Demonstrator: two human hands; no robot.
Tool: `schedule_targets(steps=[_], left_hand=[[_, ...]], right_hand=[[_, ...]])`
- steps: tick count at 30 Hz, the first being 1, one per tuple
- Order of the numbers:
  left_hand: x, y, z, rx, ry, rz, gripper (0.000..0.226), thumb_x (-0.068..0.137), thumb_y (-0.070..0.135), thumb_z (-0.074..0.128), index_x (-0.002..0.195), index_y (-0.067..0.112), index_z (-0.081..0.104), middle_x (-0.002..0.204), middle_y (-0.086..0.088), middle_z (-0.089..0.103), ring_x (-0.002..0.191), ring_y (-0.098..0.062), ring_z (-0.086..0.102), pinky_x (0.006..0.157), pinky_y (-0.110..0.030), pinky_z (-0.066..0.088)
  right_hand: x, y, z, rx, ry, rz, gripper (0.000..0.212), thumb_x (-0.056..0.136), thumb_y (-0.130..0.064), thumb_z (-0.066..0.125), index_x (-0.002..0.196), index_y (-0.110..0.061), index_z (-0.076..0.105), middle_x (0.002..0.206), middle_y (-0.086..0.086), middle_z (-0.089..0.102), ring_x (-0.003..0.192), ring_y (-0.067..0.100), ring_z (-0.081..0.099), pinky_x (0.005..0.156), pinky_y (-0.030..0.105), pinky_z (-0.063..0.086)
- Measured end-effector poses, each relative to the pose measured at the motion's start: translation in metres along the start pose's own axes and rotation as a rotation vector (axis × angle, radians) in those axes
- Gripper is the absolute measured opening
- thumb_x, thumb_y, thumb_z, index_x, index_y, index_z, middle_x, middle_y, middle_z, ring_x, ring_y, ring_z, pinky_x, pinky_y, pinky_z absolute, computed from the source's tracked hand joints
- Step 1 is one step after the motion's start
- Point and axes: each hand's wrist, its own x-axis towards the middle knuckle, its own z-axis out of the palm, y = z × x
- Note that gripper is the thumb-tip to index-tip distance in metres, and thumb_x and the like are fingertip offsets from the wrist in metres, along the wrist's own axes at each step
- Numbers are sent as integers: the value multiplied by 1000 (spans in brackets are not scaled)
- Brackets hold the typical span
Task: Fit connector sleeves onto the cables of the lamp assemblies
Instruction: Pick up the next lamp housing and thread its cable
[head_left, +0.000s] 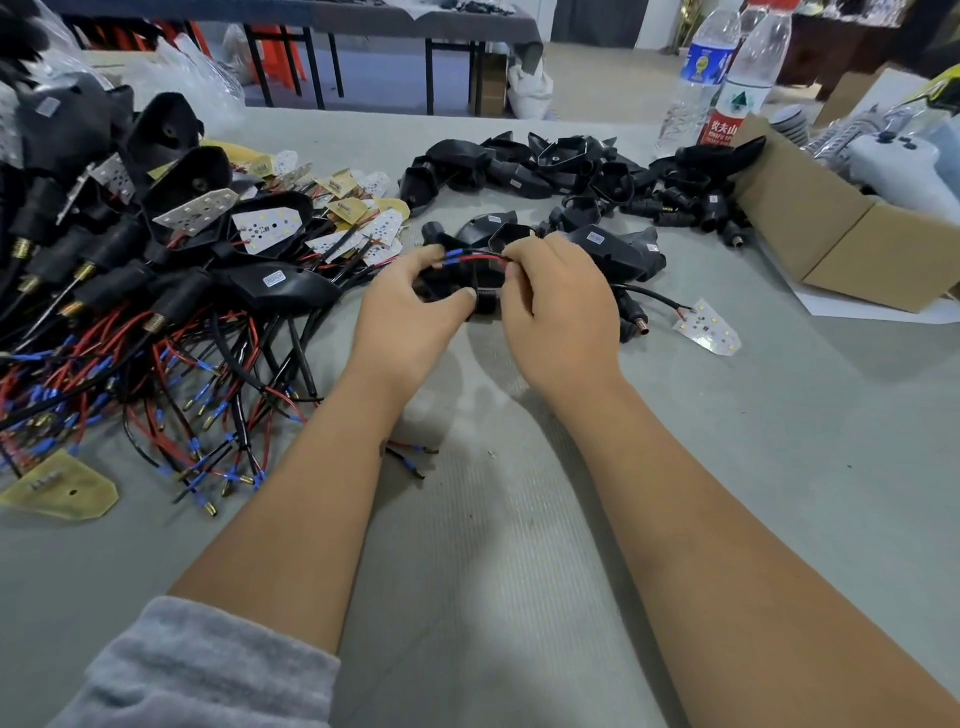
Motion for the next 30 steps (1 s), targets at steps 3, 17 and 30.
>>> schedule_targets(steps=[3, 17, 30], left_hand=[[0, -2, -2, -2, 75, -9, 31, 83, 12, 72, 111, 21, 61, 93, 0, 68, 60, -2, 58, 67, -27, 55], [-6, 3, 3, -207, -82, -16, 61, 79, 1, 76, 119, 32, 42, 88, -1, 63, 59, -1, 62, 55, -17, 51], [-4, 6, 0, -391, -110, -145, 18, 104, 27, 44, 91, 21, 54, 79, 2, 68, 66, -21, 72, 57, -25, 56]], right_hand=[[0, -3, -1, -31, 14, -29, 23, 91, -10, 51, 100, -5, 71, 83, 12, 58, 79, 31, 55, 69, 38, 40], [0, -1, 2, -104, -78, 111, 28, 97, -17, 44, 116, -19, 64, 103, 1, 62, 92, 26, 59, 67, 38, 42], [-1, 0, 1, 35, -3, 179, 9, 99, -20, 46, 99, -17, 54, 81, -10, 55, 74, 17, 50, 61, 33, 31]])
